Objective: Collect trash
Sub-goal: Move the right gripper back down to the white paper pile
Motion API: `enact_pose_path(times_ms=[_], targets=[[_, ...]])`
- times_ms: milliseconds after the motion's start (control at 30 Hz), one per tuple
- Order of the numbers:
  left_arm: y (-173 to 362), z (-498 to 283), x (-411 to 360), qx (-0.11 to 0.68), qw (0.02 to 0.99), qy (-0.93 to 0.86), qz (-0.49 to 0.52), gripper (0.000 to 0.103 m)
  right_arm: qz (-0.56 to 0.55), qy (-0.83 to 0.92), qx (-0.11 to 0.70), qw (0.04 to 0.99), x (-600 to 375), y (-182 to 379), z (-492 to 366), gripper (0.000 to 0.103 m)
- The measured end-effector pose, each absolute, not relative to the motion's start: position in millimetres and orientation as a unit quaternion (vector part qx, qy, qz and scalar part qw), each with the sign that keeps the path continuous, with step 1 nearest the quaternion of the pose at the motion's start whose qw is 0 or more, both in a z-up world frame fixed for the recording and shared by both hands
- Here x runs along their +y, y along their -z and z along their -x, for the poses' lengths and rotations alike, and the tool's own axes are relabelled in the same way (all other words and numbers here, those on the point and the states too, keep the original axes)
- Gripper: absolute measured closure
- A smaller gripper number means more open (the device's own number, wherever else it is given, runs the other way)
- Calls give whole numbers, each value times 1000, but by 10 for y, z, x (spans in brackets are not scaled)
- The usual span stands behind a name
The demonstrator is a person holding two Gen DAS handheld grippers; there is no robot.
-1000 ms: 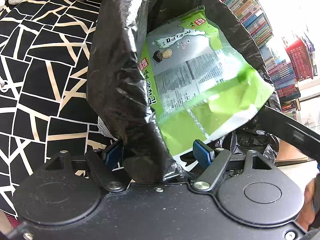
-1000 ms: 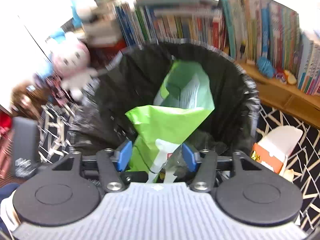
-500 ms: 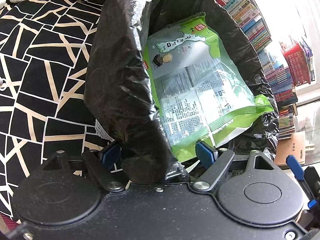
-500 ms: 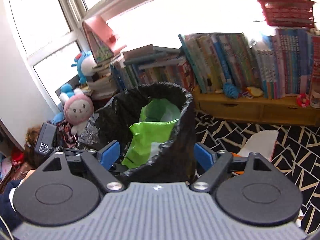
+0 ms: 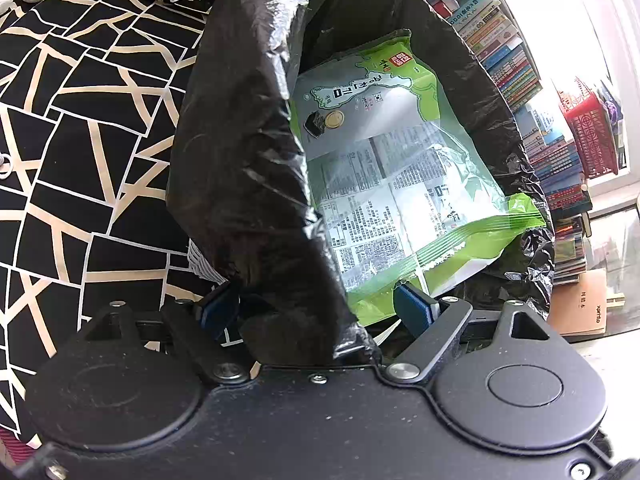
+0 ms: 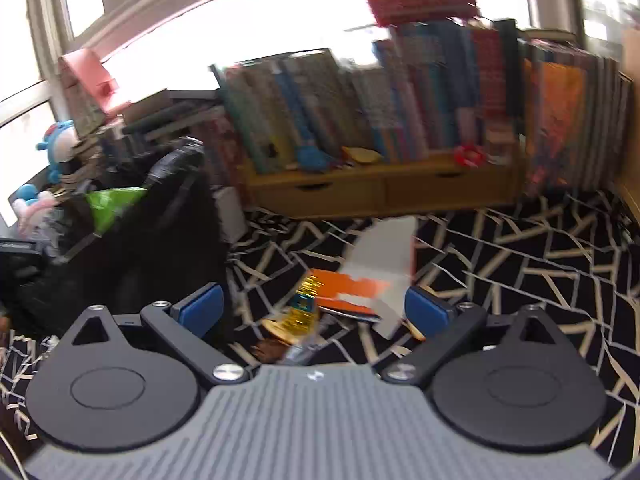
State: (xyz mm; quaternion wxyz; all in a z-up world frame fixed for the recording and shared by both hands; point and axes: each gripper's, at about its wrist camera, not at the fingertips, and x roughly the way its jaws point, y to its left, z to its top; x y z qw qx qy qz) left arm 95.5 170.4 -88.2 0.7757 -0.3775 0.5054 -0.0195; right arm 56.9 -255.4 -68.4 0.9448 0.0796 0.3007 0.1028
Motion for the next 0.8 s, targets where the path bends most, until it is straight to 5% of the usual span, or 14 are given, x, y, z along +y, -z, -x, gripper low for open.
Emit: enact_pose_path(times_ms=[800], targets=[[871, -961, 1703, 501, 776, 17, 384, 17, -39, 7, 248, 968, -3143, 1741, -275, 0]])
